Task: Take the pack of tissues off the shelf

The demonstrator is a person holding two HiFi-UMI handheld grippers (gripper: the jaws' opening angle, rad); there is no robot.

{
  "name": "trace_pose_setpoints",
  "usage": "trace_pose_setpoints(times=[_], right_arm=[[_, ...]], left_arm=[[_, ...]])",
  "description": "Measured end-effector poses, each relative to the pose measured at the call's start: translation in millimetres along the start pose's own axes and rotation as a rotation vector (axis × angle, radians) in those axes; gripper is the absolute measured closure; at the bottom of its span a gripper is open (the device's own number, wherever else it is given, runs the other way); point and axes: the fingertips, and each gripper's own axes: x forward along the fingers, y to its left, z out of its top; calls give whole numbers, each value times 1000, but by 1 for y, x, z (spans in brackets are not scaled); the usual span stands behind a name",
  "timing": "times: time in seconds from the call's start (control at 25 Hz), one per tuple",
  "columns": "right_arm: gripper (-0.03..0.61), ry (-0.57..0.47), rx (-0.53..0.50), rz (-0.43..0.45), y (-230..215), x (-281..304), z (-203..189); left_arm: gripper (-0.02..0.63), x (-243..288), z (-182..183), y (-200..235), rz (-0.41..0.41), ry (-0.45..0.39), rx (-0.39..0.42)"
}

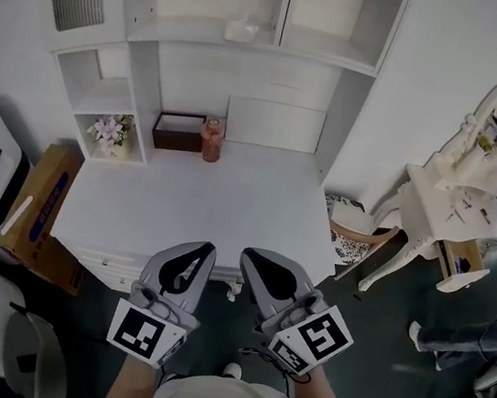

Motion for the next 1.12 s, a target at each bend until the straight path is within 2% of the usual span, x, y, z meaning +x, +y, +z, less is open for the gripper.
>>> trace_pose_setpoints(times=[0.28, 0.44, 0.68, 1.12], right_arm=[[549, 8, 30, 56, -16, -11, -6], [537, 11, 34, 72, -19, -9, -10], [512, 21, 47, 56, -32, 5, -15], [503, 17, 44, -16, -55, 64, -16]], left_arm=[[611, 8, -10, -12, 61, 39, -2], [612, 13, -6, -8, 74, 23, 4], [612, 24, -14, 6, 67, 27, 12], [612, 55, -21, 67, 3, 14, 1]])
